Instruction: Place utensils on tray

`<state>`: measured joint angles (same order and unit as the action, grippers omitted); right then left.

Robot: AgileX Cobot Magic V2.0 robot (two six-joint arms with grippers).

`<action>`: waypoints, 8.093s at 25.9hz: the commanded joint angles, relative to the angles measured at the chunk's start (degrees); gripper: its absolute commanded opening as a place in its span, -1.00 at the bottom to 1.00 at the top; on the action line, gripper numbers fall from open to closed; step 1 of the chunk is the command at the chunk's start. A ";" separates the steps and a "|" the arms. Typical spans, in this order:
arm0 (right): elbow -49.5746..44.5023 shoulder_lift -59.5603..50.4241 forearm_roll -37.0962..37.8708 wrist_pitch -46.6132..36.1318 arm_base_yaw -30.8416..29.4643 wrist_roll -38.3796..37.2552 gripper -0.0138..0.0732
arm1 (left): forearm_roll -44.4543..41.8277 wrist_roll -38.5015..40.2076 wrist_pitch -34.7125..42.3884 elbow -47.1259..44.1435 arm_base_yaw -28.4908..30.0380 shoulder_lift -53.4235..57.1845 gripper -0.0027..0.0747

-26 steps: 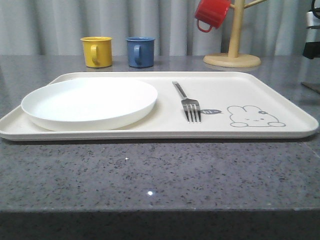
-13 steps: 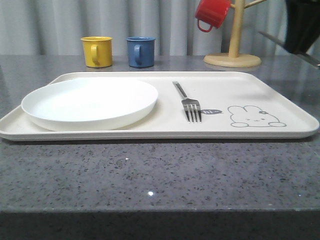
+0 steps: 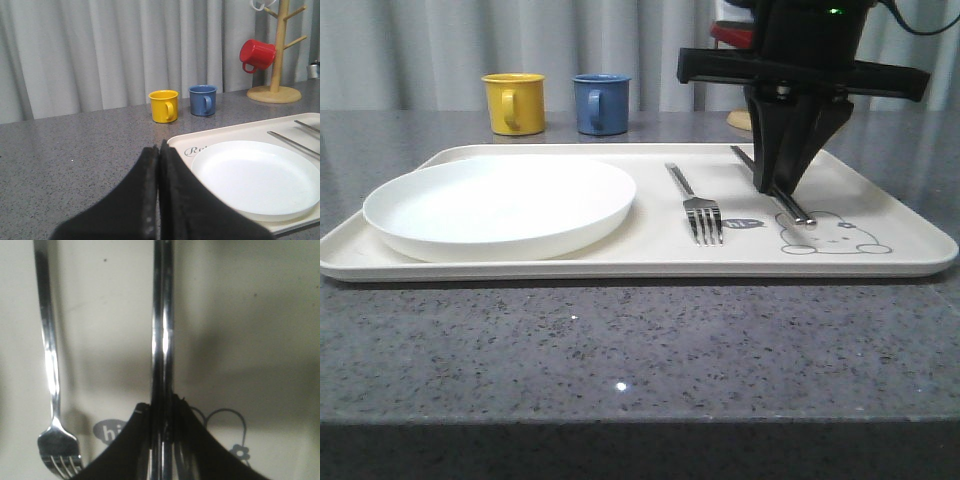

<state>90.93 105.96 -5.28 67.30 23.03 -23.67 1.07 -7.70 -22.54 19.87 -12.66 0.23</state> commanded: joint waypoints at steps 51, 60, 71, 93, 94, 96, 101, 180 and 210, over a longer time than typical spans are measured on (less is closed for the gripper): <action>1.69 0.16 0.99 4.53 -35.58 29.36 0.07 | 0.61 0.60 4.48 1.39 0.06 -0.54 -0.98; 1.76 0.80 0.99 5.24 -35.58 29.36 -0.47 | 0.61 0.60 4.48 1.39 0.06 -0.54 -0.98; 1.88 -7.62 -1.10 7.74 -35.22 25.48 -0.53 | 0.61 0.60 4.48 1.39 0.06 -0.54 -0.98; 1.88 -5.44 -6.59 5.76 -11.44 13.80 -0.53 | 0.61 0.60 4.48 1.39 0.06 -0.54 -0.98; 1.88 -4.87 -6.29 5.54 -11.44 12.81 -0.53 | 0.61 0.60 4.48 1.39 0.06 -0.54 -0.98; 1.88 -3.67 -5.86 4.95 -11.44 11.24 -0.53 | 0.61 0.60 4.48 1.39 0.06 -0.54 -0.98; 1.88 -1.63 -5.87 4.14 -11.44 8.78 -0.53 | 0.61 0.60 4.48 1.39 0.06 -0.54 -0.98; -66.59 -93.99 8.86 -40.51 -11.44 22.79 -0.84 | 0.61 0.60 4.48 1.39 0.06 -0.54 -0.98; -66.80 -97.92 8.56 -38.06 -11.44 22.79 -0.84 | 0.61 0.60 4.48 1.39 0.06 -0.54 -0.98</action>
<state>22.69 7.48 2.74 33.34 11.87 -1.55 1.07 -7.70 -22.54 19.87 -12.66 0.23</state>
